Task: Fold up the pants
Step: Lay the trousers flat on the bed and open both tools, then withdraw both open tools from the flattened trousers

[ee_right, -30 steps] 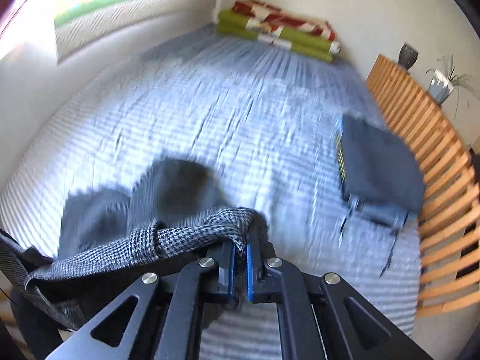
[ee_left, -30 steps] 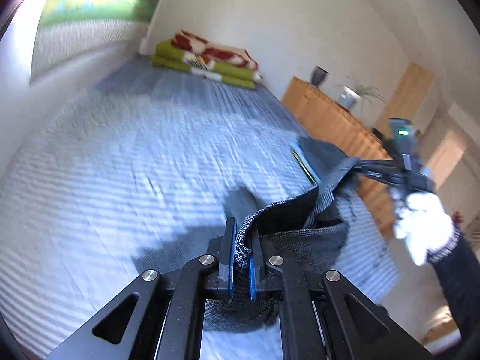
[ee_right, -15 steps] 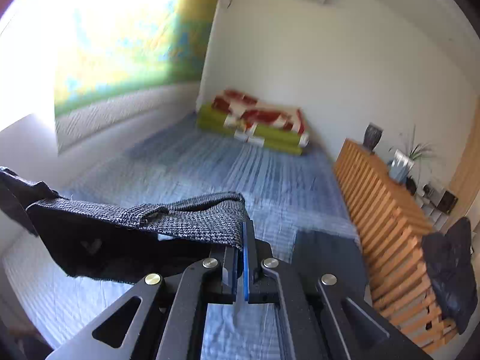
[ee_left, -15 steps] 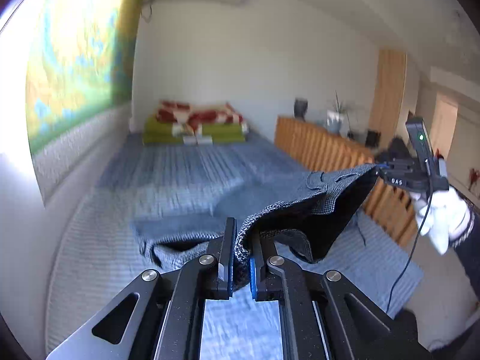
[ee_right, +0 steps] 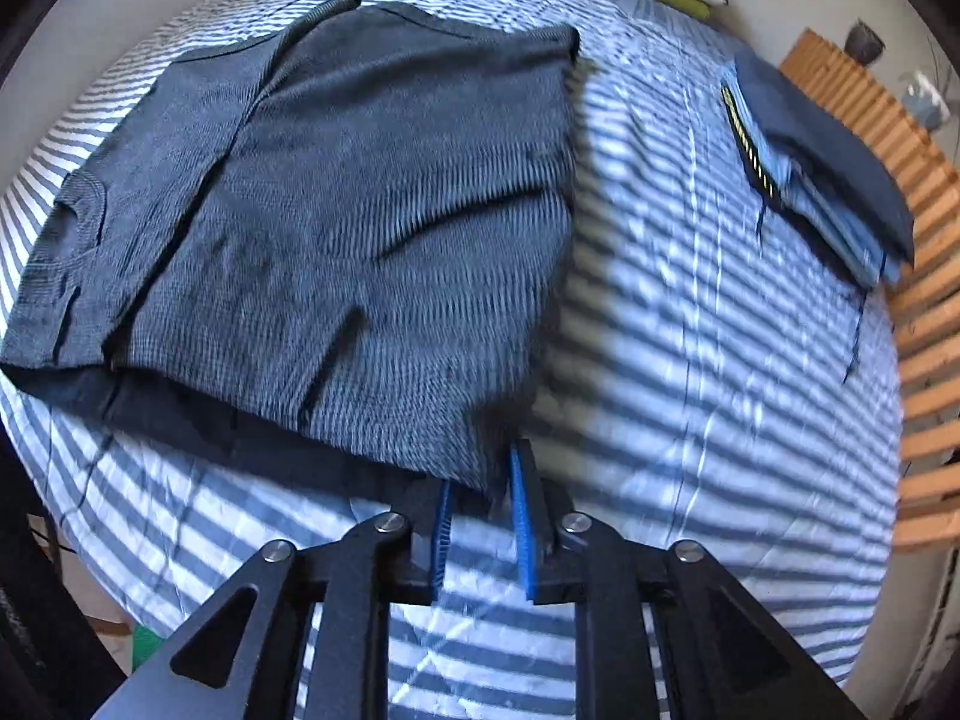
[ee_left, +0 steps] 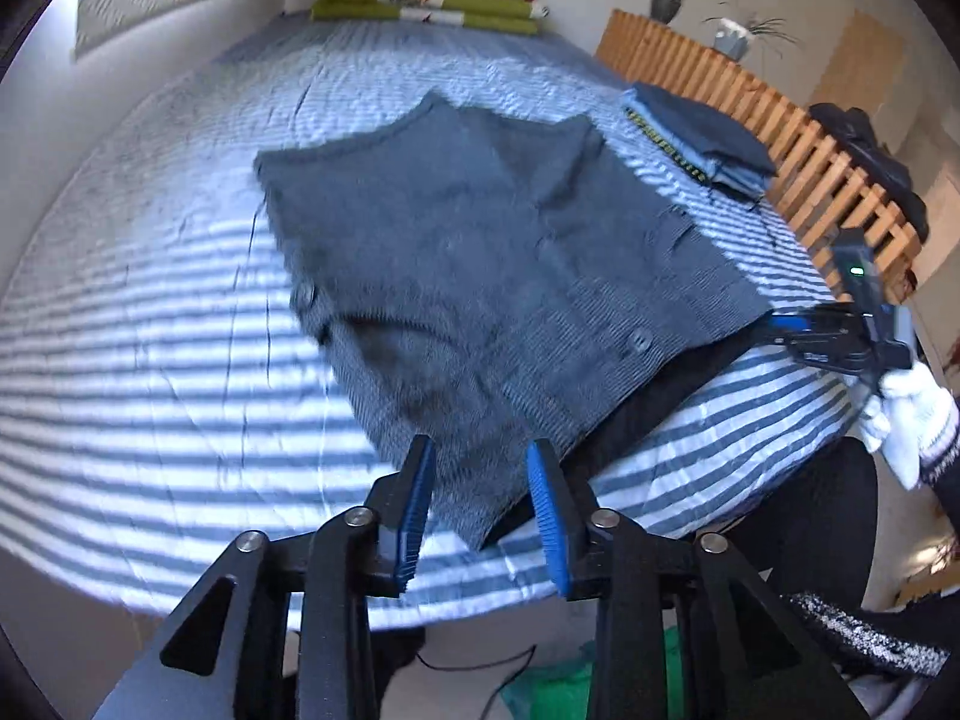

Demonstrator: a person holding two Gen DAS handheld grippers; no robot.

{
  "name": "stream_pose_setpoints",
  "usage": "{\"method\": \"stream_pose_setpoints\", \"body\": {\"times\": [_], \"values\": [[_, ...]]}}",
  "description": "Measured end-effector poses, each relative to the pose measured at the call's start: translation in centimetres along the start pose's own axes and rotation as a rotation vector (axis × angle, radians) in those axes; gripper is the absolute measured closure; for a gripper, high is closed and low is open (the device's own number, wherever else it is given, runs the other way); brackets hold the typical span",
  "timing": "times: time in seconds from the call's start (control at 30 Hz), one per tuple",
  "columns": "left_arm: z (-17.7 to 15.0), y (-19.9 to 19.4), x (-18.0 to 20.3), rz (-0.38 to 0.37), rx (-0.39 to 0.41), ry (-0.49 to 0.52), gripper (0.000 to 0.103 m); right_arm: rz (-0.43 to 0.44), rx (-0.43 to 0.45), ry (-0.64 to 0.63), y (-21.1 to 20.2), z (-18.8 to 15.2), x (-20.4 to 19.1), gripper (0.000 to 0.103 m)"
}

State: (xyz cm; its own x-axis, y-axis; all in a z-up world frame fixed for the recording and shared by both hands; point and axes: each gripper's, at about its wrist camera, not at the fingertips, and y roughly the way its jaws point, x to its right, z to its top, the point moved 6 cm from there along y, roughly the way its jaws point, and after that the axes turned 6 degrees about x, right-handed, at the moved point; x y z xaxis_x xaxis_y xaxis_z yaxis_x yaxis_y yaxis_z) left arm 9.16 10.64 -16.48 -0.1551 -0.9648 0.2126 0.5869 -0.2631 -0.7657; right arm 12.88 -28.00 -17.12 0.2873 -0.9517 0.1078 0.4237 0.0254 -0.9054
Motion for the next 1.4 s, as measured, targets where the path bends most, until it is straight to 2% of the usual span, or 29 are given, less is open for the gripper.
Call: {"method": "stream_pose_setpoints", "body": {"times": [0.13, 0.23, 0.47, 0.57, 0.67, 0.7, 0.77, 0.83, 0.9, 0.97, 1.0, 1.03, 1.1, 1.17, 1.23, 1.3, 1.4], "values": [[-1.4, 1.9, -1.6, -0.019, -0.043, -0.152, 0.067, 0.001, 0.036, 0.044, -0.4, -1.5, 1.4, 0.075], [-1.7, 2.5, -2.1, -0.039, -0.055, -0.245, 0.057, 0.038, 0.052, 0.073, -0.4, -1.5, 1.7, 0.075], [-4.3, 2.9, 0.6, -0.088, -0.091, -0.226, 0.053, 0.065, 0.086, 0.103, 0.6, -0.9, 1.0, 0.073], [-4.6, 3.3, 1.1, -0.013, -0.073, -0.184, 0.051, 0.078, 0.090, 0.156, 1.2, -0.1, 1.5, 0.073], [-4.5, 4.5, 1.8, 0.025, -0.076, -0.150, 0.052, 0.079, 0.075, 0.196, 1.8, 0.5, 2.1, 0.073], [-4.5, 4.9, 2.0, 0.035, -0.075, -0.138, 0.053, 0.078, 0.081, 0.202, 1.6, 0.6, 2.2, 0.073], [-4.3, 5.3, 2.2, 0.076, -0.070, -0.116, 0.062, 0.055, 0.109, 0.195, 0.9, 1.0, 2.3, 0.073], [-4.0, 5.9, 1.6, 0.108, -0.079, -0.147, 0.082, 0.019, 0.139, 0.180, 0.3, 1.6, 2.4, 0.073], [-3.5, 6.0, 1.0, 0.125, -0.079, -0.177, 0.097, 0.012, 0.156, 0.179, -0.1, 2.1, 2.3, 0.073], [-2.7, 5.4, 0.6, 0.152, -0.058, -0.160, 0.098, 0.006, 0.167, 0.168, -0.4, 2.5, 2.1, 0.075], [-2.2, 4.8, 0.6, 0.157, -0.041, -0.147, 0.098, 0.014, 0.167, 0.161, -0.5, 2.6, 1.9, 0.091], [-1.7, 4.0, 0.7, 0.165, -0.024, -0.133, 0.098, 0.032, 0.157, 0.159, -0.6, 2.7, 1.8, 0.099], [-0.6, 1.4, 0.9, 0.168, 0.030, -0.121, 0.099, 0.054, 0.173, 0.185, -1.8, 2.6, 2.2, 0.099], [-0.8, -1.0, 1.4, 0.139, 0.059, -0.116, 0.098, 0.094, 0.219, 0.236, -3.9, 2.3, 3.1, 0.099], [-2.5, -1.0, 2.0, 0.110, 0.017, -0.104, 0.098, 0.150, 0.236, 0.325, -4.6, 1.1, 4.1, 0.099], [-4.0, 0.5, 2.7, 0.083, -0.055, -0.079, 0.098, 0.125, 0.181, 0.295, -2.9, -0.5, 3.5, 0.099], [-4.2, 1.0, 2.7, 0.062, -0.079, -0.081, 0.094, 0.097, 0.064, 0.182, 0.0, -2.5, 1.8, 0.098]]}}
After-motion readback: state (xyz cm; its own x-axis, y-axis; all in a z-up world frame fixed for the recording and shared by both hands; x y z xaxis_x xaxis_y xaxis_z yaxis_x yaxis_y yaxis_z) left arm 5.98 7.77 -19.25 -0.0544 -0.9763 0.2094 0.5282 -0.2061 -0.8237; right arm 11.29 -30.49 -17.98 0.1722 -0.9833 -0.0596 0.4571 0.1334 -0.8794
